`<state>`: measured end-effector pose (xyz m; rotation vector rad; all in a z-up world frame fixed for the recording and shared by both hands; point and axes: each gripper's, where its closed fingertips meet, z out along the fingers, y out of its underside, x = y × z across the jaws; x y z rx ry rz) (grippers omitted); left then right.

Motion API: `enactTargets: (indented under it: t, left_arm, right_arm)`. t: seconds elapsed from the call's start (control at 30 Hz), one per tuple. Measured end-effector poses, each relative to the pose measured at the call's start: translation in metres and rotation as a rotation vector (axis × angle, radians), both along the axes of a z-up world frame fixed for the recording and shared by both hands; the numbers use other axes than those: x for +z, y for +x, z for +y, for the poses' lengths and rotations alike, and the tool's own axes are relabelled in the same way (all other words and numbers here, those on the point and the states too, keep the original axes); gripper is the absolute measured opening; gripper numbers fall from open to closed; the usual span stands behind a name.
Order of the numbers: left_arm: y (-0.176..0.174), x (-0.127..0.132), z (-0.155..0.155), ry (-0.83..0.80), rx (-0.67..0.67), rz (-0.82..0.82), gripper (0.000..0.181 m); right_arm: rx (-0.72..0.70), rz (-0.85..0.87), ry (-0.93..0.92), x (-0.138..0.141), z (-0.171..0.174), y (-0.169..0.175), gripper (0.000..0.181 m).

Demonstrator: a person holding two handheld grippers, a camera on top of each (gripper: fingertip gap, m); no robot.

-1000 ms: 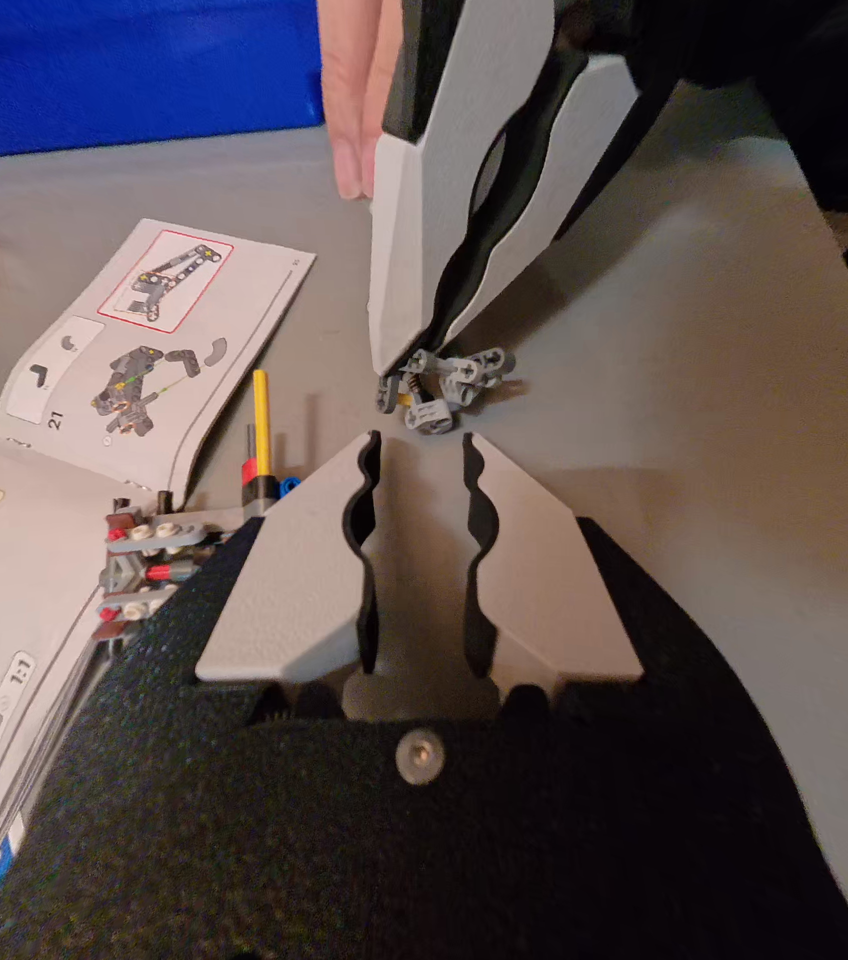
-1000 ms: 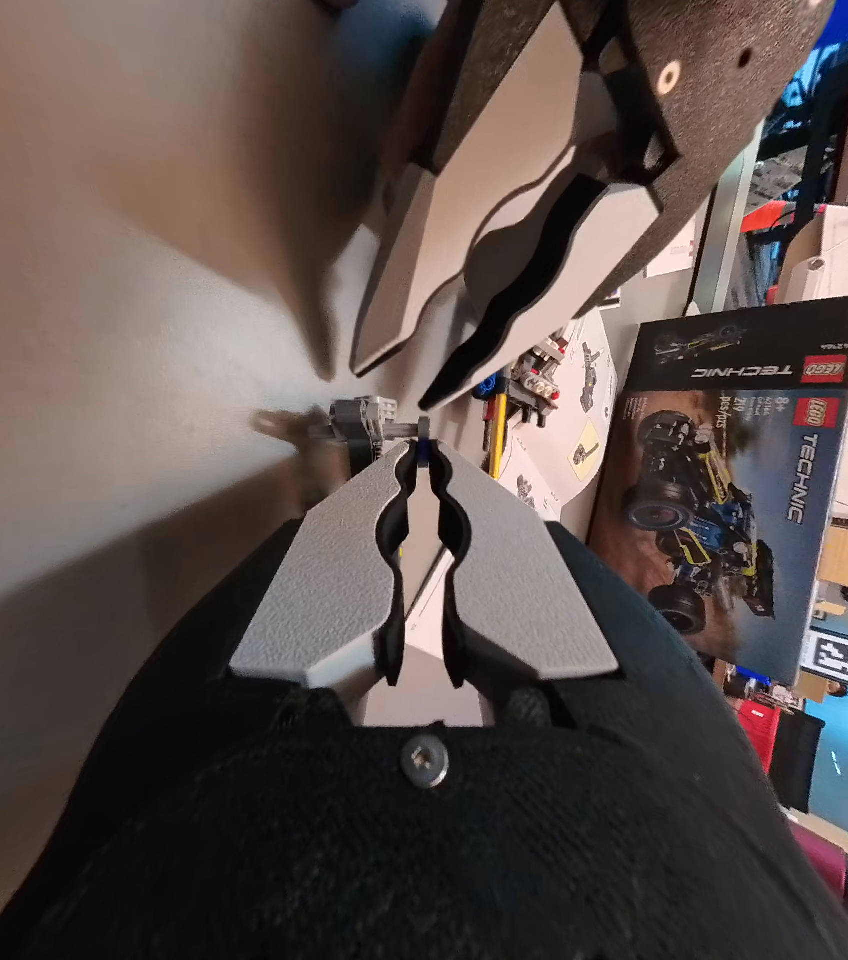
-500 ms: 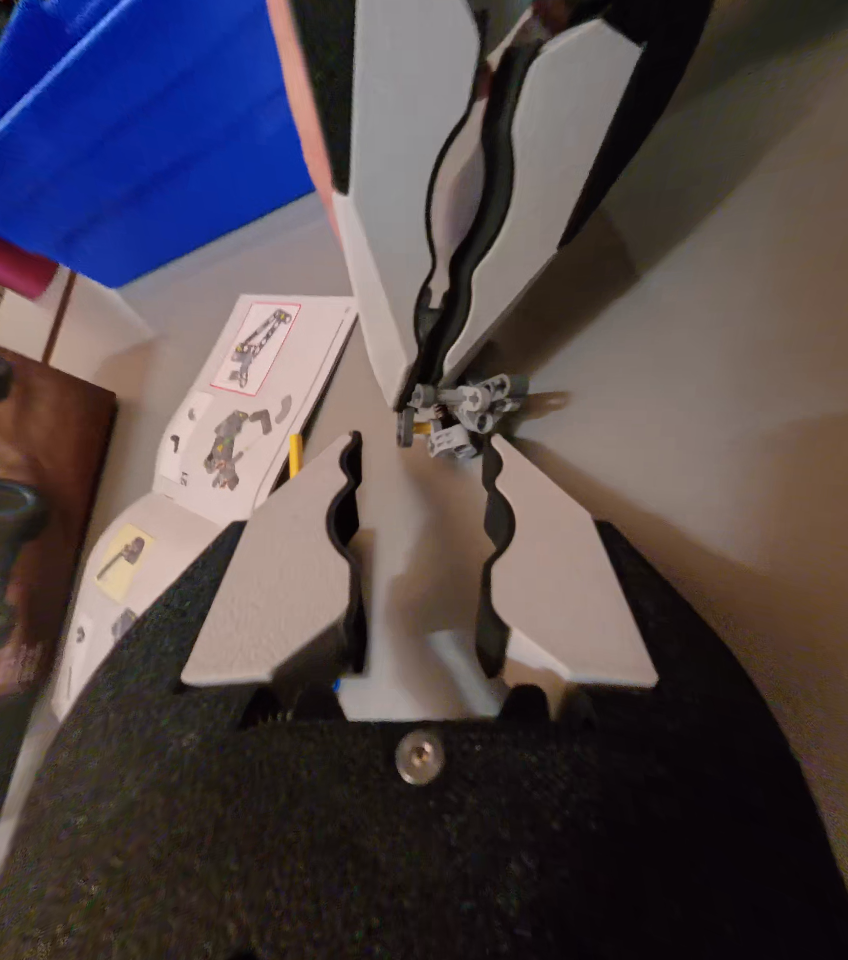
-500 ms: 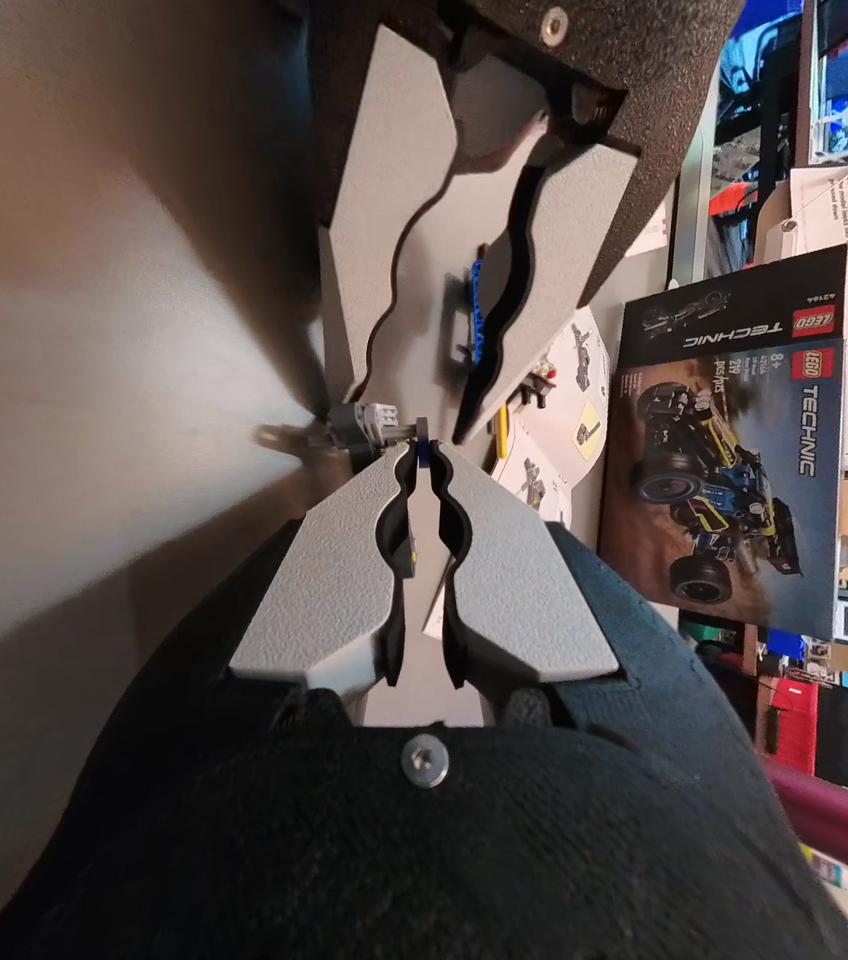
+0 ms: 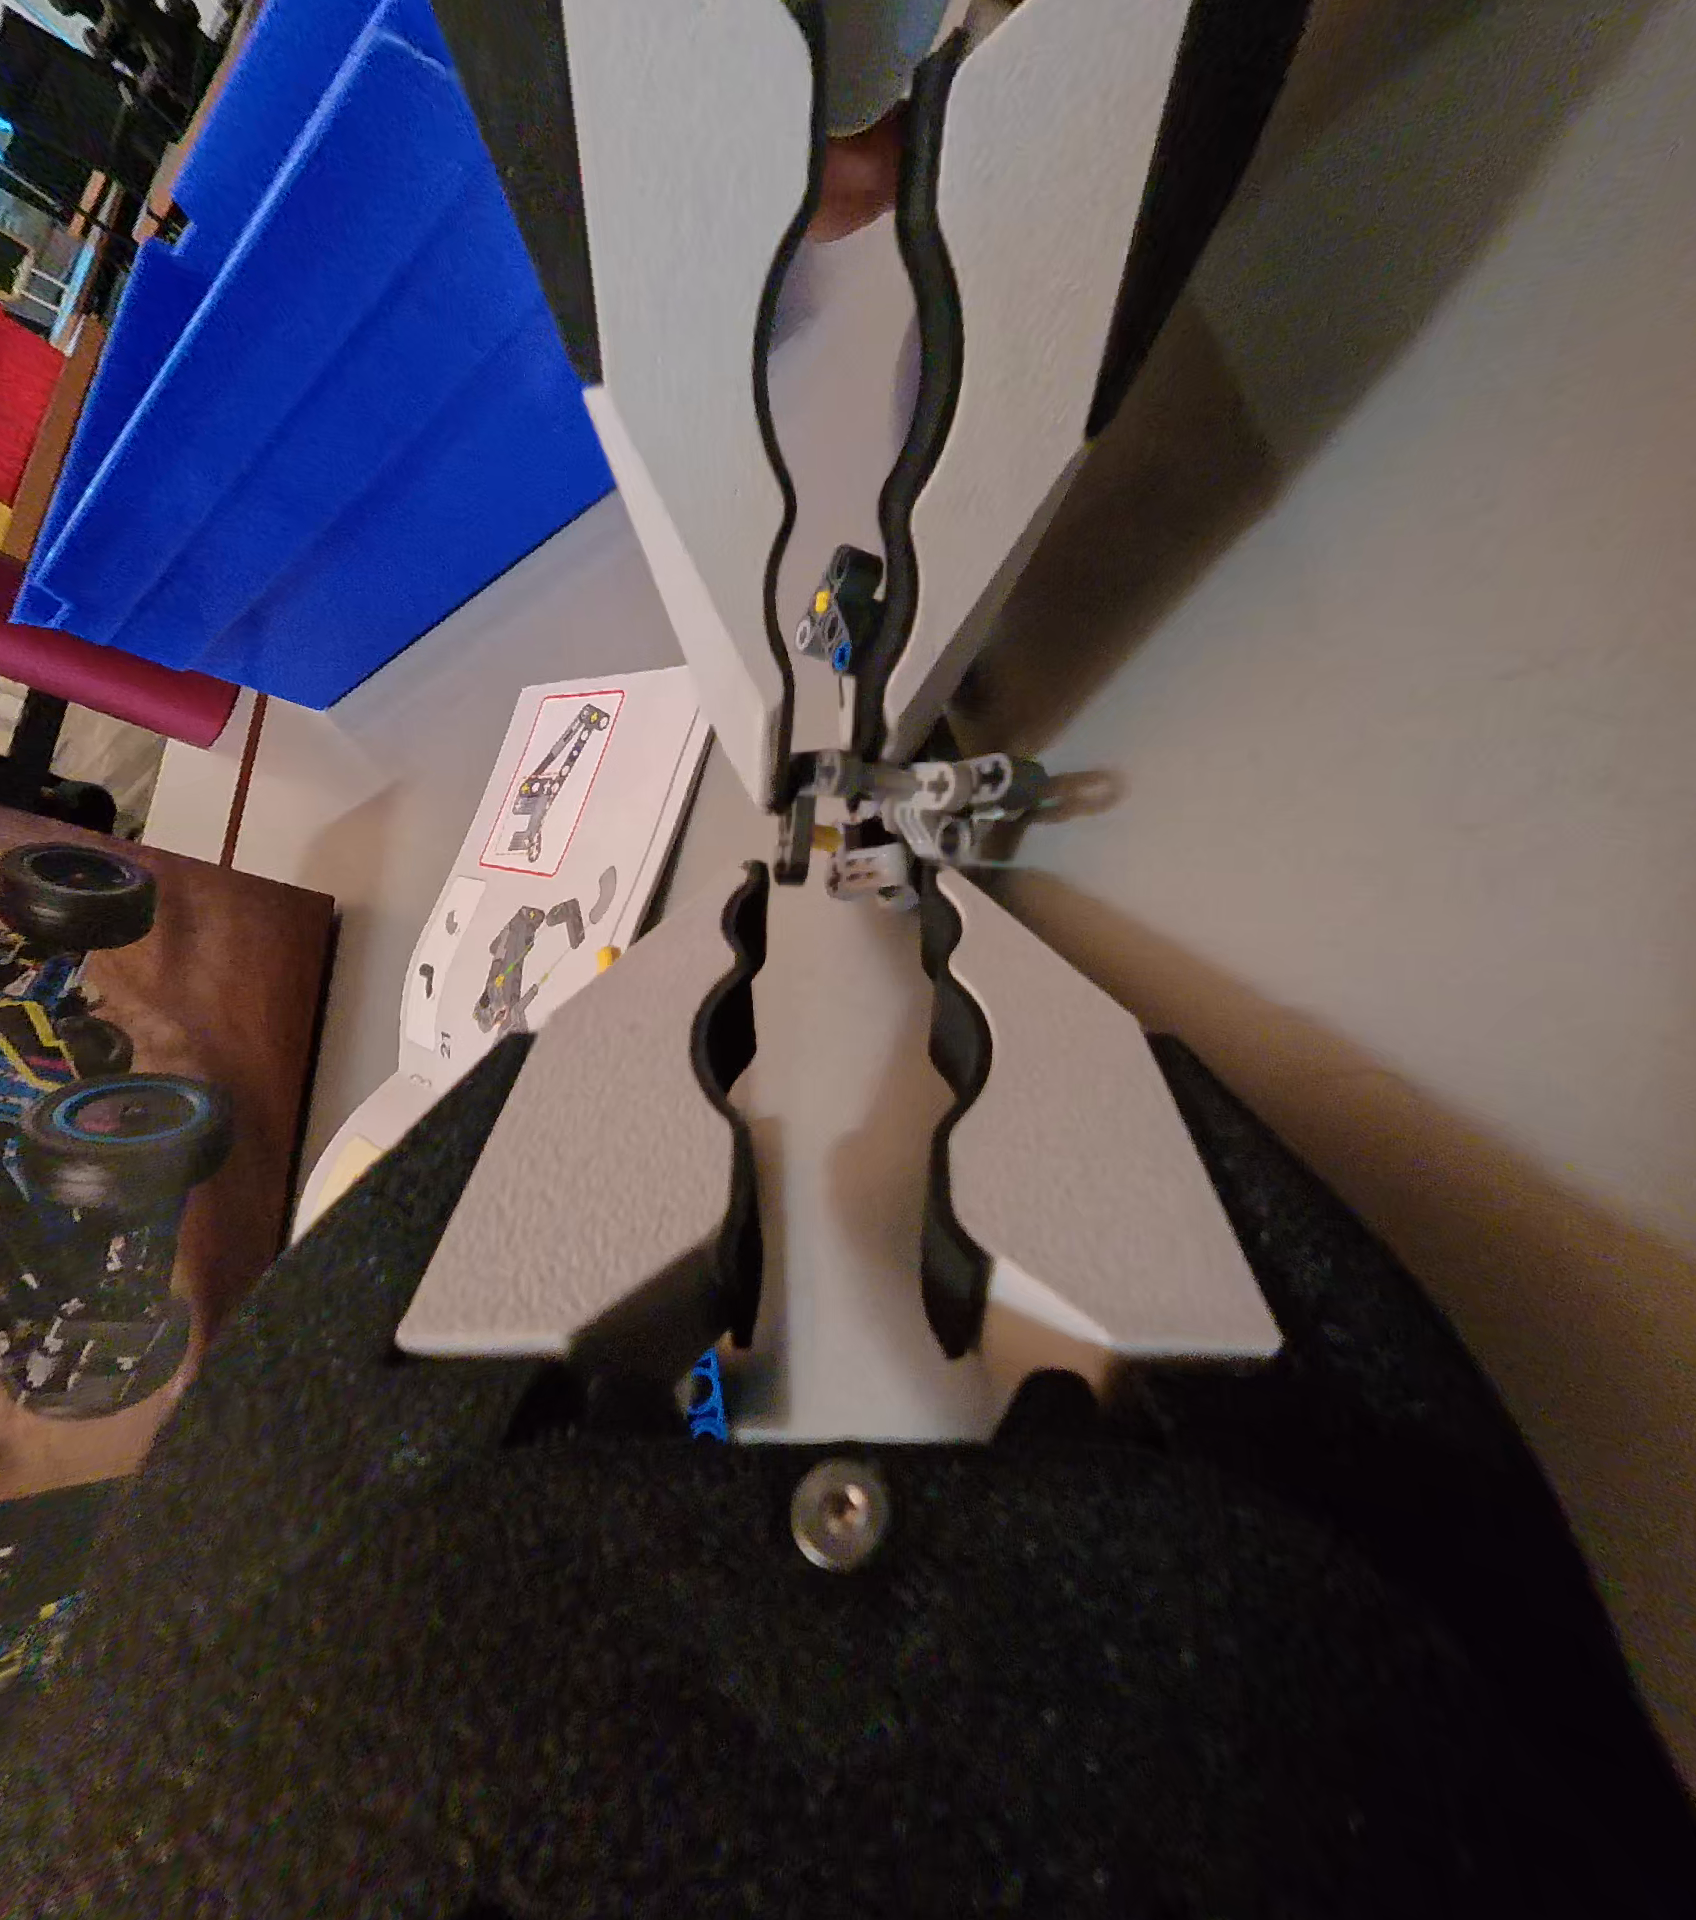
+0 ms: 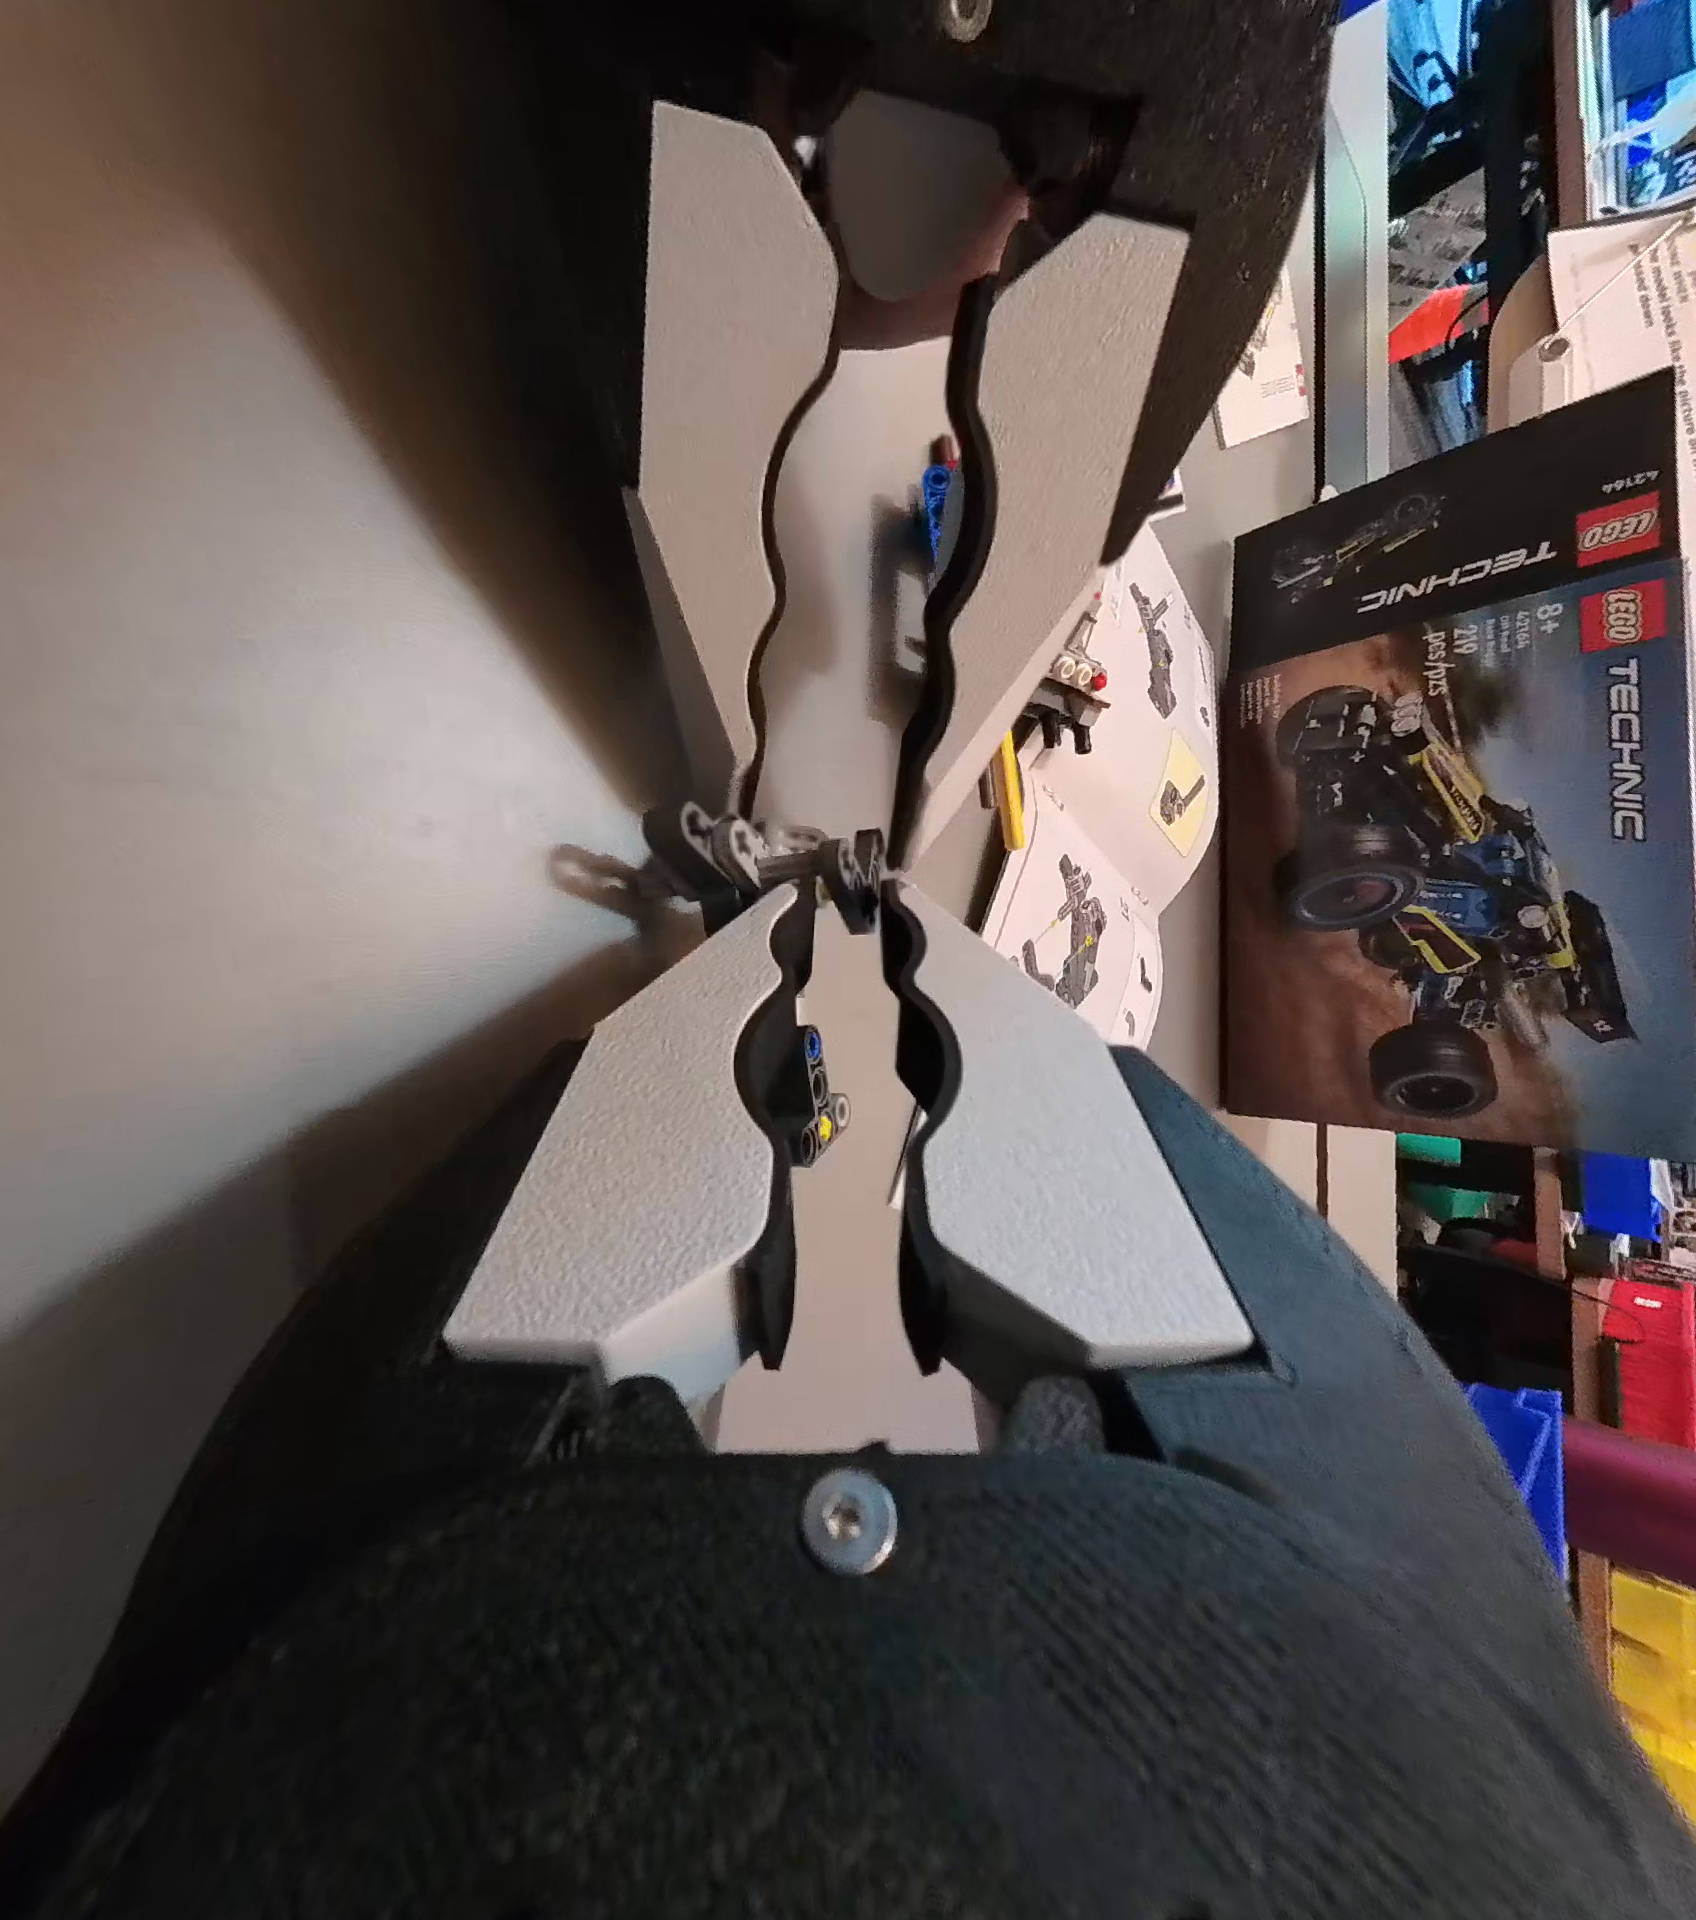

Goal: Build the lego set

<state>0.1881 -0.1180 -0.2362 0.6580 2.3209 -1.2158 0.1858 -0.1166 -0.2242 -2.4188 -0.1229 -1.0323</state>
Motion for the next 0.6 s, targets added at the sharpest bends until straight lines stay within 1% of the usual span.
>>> enactTargets:
  t: [0.07, 0.17, 0.27, 0.3, 0.33, 0.37, 0.43, 0.5, 0.57, 0.6]
  left_arm:
    - [-0.003, 0.002, 0.003, -0.008, -0.034, -0.028, 0.034]
    - [-0.015, 0.003, 0.008, -0.012, -0.126, -0.095, 0.038]
    - [-0.02, 0.008, 0.013, -0.011, -0.197, -0.178, 0.035]
    - [-0.022, 0.012, 0.014, -0.02, -0.215, -0.166, 0.03]
    - [-0.025, 0.018, 0.015, -0.035, -0.226, -0.11, 0.024]
    - [-0.027, 0.026, 0.014, -0.062, -0.221, -0.021, 0.022]
    - [-0.028, 0.04, 0.008, -0.105, -0.184, 0.21, 0.017]
    - [-0.031, 0.049, 0.003, -0.097, -0.186, 0.408, 0.017]
    - [-0.026, 0.05, 0.0, -0.053, -0.191, 0.506, 0.015]
    - [-0.024, 0.05, 0.0, -0.032, -0.203, 0.528, 0.014]
  right_arm:
    - [-0.015, -0.025, -0.004, 0.003, -0.002, -0.001, 0.017]
    - [-0.045, -0.052, -0.033, 0.006, -0.008, -0.008, 0.023]
    - [-0.075, -0.069, -0.034, 0.01, -0.014, -0.018, 0.023]
    - [-0.087, -0.068, -0.017, 0.012, -0.015, -0.021, 0.022]
    - [-0.097, -0.055, 0.009, 0.012, -0.015, -0.024, 0.02]
    - [-0.117, -0.036, 0.057, 0.014, -0.015, -0.025, 0.019]
    - [-0.158, 0.022, 0.234, 0.021, -0.007, -0.027, 0.018]
    - [-0.242, 0.111, 0.418, 0.027, -0.001, -0.024, 0.021]
    - [-0.394, 0.201, 0.515, 0.023, -0.007, -0.02, 0.018]
    - [-0.44, 0.25, 0.526, 0.019, -0.008, -0.022, 0.018]
